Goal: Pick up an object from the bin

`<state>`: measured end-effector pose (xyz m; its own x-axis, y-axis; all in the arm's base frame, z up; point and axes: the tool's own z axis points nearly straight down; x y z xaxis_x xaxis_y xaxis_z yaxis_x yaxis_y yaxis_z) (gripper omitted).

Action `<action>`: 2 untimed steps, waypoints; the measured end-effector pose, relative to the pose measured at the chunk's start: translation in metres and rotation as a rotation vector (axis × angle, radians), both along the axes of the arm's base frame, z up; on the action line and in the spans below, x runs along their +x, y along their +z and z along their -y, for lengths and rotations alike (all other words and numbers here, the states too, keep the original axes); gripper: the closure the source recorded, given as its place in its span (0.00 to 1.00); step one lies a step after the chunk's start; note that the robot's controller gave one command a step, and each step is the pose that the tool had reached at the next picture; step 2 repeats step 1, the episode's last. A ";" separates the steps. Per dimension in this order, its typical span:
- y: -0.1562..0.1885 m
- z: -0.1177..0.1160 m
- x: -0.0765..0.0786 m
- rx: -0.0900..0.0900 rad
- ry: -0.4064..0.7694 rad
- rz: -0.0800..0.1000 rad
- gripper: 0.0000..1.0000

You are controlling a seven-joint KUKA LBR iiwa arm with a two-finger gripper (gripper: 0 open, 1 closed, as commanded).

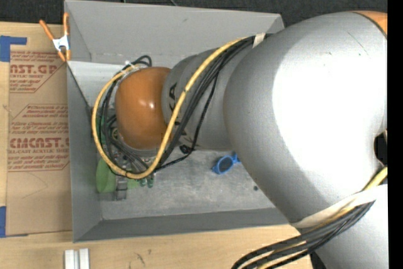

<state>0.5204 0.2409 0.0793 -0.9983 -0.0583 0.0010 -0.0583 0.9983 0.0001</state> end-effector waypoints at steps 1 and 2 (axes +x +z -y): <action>0.147 0.008 -0.001 0.003 0.043 0.010 1.00; 0.147 0.008 -0.001 0.003 0.043 0.010 1.00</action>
Offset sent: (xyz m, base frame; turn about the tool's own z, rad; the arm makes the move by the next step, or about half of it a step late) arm -0.0023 -0.0085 0.1427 -0.0422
